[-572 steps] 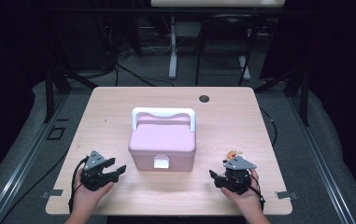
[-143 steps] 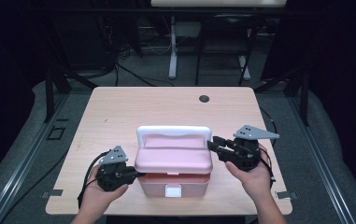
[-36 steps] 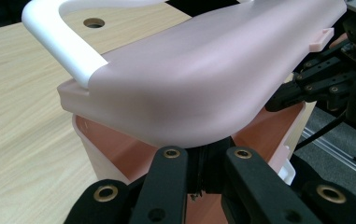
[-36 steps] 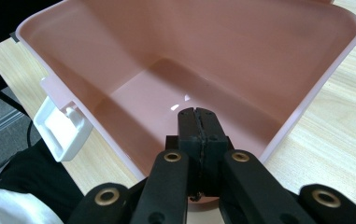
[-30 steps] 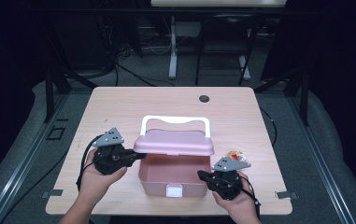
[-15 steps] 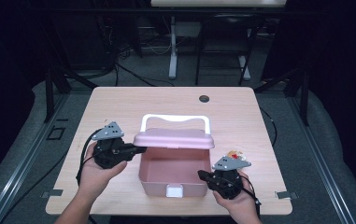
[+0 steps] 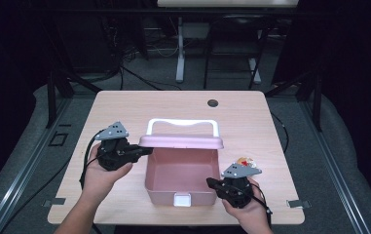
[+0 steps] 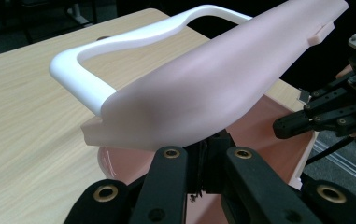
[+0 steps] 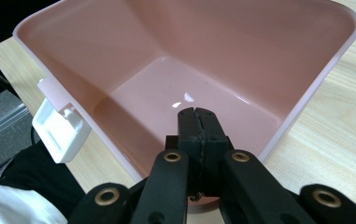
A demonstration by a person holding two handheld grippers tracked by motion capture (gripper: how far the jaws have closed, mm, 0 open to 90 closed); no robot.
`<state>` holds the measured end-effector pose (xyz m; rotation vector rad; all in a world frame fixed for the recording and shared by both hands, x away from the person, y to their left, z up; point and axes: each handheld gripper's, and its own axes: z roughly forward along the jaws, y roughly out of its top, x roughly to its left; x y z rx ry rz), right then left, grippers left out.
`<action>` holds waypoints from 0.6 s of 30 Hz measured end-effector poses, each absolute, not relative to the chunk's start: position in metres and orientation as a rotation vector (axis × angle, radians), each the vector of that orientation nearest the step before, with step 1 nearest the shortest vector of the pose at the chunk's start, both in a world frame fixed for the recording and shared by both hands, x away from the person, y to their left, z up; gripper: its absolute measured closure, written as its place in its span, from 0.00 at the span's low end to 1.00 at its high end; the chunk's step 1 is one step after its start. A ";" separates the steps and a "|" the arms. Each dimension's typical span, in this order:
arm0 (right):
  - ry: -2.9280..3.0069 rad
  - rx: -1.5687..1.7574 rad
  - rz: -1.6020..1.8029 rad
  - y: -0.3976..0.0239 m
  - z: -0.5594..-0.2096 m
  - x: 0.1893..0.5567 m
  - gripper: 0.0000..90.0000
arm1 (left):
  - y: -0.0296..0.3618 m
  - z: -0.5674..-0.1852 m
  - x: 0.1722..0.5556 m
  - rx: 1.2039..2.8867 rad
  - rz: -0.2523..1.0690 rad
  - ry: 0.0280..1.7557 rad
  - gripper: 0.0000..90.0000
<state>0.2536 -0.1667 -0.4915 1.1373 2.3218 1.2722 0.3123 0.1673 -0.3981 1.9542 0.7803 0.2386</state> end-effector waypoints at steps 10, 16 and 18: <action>2.323 1.129 1.271 -0.167 -0.492 0.253 1.00 | 0.166 -0.393 0.319 1.940 0.244 0.794 0.99; 2.323 1.127 1.274 -0.167 -0.492 0.254 1.00 | 0.165 -0.390 0.322 1.944 0.253 0.795 0.99; 2.324 1.128 1.274 -0.167 -0.492 0.254 1.00 | 0.165 -0.389 0.323 1.941 0.257 0.796 0.99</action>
